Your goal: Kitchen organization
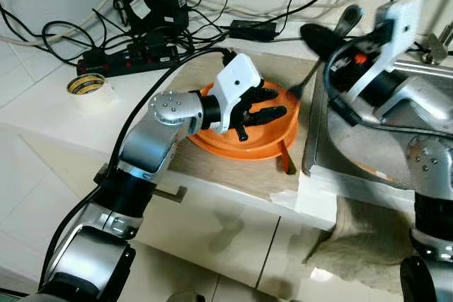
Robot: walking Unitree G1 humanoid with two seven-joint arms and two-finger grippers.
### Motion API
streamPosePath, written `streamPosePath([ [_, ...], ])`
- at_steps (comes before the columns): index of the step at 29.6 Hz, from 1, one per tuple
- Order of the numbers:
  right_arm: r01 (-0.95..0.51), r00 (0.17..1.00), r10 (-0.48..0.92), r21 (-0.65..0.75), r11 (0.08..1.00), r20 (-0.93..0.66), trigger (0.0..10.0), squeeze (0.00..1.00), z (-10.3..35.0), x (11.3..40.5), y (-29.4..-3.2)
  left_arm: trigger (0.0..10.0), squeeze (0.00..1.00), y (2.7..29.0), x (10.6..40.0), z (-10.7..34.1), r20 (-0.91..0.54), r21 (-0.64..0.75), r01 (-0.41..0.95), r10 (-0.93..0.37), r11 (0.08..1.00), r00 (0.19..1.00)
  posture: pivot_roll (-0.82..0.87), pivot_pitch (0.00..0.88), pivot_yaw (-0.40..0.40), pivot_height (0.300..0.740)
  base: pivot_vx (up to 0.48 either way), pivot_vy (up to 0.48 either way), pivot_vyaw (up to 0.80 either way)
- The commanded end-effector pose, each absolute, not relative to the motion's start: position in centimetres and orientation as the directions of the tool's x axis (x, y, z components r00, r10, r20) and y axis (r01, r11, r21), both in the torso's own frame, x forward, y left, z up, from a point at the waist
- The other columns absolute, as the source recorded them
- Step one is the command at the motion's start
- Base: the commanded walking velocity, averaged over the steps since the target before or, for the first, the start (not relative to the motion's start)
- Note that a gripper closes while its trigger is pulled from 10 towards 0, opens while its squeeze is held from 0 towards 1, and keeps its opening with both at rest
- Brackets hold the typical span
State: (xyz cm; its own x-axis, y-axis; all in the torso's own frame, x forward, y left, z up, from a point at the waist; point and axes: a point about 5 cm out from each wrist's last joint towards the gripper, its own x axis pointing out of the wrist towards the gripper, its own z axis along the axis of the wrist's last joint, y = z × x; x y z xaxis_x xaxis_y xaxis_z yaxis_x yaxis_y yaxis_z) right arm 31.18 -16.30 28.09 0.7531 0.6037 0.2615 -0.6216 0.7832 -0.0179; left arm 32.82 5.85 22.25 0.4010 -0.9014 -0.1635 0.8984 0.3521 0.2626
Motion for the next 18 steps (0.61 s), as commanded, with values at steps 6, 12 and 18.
streamPosePath([
  [6,-0.602,0.771,0.585,-0.014,0.799,0.251,0.0,0.0,27.5,31.1,-16.9,10.0,0.0,6.0,33.1,22.3,-0.174,0.269,0.892,-0.893,0.363,0.416,-0.03,0.0,0.046,0.74,0.0,0.0,0.0],
  [12,-0.603,0.771,0.584,-0.004,0.797,0.254,0.0,0.0,27.3,31.1,-16.8,10.0,0.0,6.0,33.3,22.3,-0.18,0.276,0.887,-0.886,0.371,0.427,-0.03,0.0,0.047,0.74,0.0,0.0,0.0],
  [18,-0.618,0.755,0.596,-0.007,0.786,0.273,0.0,0.0,27.8,31.1,-16.5,10.0,0.0,6.1,33.4,22.1,-0.188,0.279,0.882,-0.88,0.379,0.437,-0.03,0.0,0.045,0.74,0.0,0.0,0.0],
])
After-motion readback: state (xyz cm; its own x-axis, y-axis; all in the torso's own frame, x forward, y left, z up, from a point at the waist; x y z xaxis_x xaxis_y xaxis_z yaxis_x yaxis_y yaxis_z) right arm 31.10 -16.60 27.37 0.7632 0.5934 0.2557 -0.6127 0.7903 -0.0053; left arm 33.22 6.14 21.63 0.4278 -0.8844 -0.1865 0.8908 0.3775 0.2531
